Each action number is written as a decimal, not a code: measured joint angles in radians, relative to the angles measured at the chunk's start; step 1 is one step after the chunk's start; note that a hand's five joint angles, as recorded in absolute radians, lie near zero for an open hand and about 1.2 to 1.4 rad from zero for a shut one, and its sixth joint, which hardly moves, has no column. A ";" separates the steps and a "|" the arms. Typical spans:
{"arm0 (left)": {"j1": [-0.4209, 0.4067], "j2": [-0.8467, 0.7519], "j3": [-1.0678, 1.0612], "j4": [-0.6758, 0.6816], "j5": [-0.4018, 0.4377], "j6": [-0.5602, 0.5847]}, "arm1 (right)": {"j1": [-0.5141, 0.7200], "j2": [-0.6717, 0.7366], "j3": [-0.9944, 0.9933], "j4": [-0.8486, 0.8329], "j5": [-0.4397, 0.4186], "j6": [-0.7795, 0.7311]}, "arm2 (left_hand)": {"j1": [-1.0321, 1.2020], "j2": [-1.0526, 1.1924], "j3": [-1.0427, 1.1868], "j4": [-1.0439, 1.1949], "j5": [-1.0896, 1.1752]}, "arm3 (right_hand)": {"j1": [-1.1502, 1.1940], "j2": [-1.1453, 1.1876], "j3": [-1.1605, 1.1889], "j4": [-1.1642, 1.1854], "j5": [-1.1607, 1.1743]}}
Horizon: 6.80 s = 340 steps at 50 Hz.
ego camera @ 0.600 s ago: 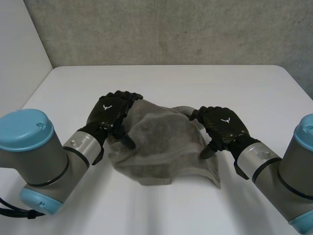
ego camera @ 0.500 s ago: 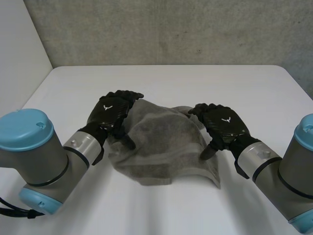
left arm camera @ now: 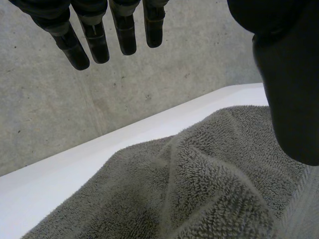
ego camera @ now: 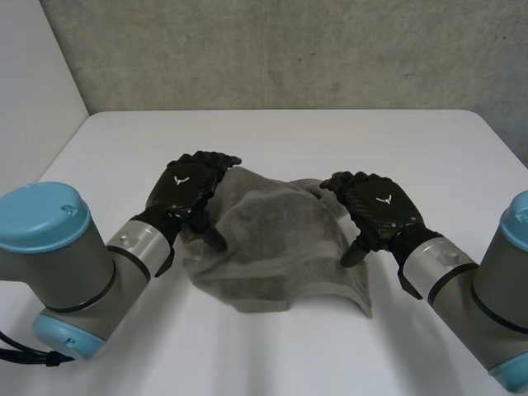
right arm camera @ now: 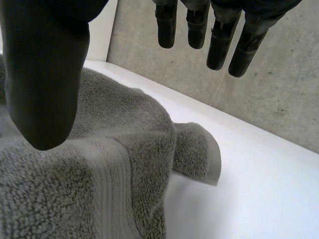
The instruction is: Fold the towel.
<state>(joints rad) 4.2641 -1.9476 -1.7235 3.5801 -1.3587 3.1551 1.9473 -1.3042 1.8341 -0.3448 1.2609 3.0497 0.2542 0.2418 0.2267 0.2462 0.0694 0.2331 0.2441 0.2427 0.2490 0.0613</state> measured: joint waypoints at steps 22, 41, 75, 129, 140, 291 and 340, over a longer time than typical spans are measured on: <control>0.010 -0.005 0.009 0.002 -0.037 -0.002 | 0.228 0.090 0.012 0.112 0.104 -0.474 | 0.000 0.000 0.000 0.000 0.000 | 0.336 0.335 0.332 0.328 0.340; 0.008 -0.005 -0.002 0.005 -0.027 0.004 | 0.074 0.059 -0.043 -0.053 0.407 -0.427 | 0.000 0.000 0.000 0.000 0.000 | 1.092 1.070 1.089 1.088 1.106; -0.002 -0.058 0.038 0.002 -0.024 0.146 | 0.143 0.015 0.036 0.003 0.142 -0.464 | 0.000 0.000 0.000 0.000 0.000 | 0.249 0.234 0.239 0.234 0.260; 0.211 -0.435 0.552 -0.322 0.157 0.289 | 0.192 0.231 -0.108 0.086 0.070 -0.035 | 0.213 0.218 0.241 0.220 0.226 | 0.354 0.327 0.339 0.334 0.357; 0.204 -0.475 0.613 -0.327 0.159 0.286 | 0.196 0.236 -0.109 0.093 0.065 -0.036 | 0.223 0.227 0.252 0.229 0.238 | 0.354 0.327 0.339 0.335 0.358; -0.036 -0.390 0.347 -0.193 0.121 0.319 | -0.251 -0.081 -0.055 0.263 0.305 -0.500 | 1.091 1.106 1.138 1.107 1.113 | 1.096 1.062 1.097 1.089 1.099; 0.032 -0.408 1.188 -0.337 -0.090 0.338 | -0.060 0.101 -0.798 -0.111 0.242 -0.667 | 1.093 1.113 1.153 1.112 1.123 | 1.098 1.061 1.098 1.097 1.099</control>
<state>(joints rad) 4.2964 -2.3560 -0.5358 3.2428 -1.4489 3.4930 1.8868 -1.2036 1.0360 -0.4563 1.5031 2.3829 1.3471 1.3547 1.3802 1.3583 1.1920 1.3308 1.3050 1.3412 1.3462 1.1602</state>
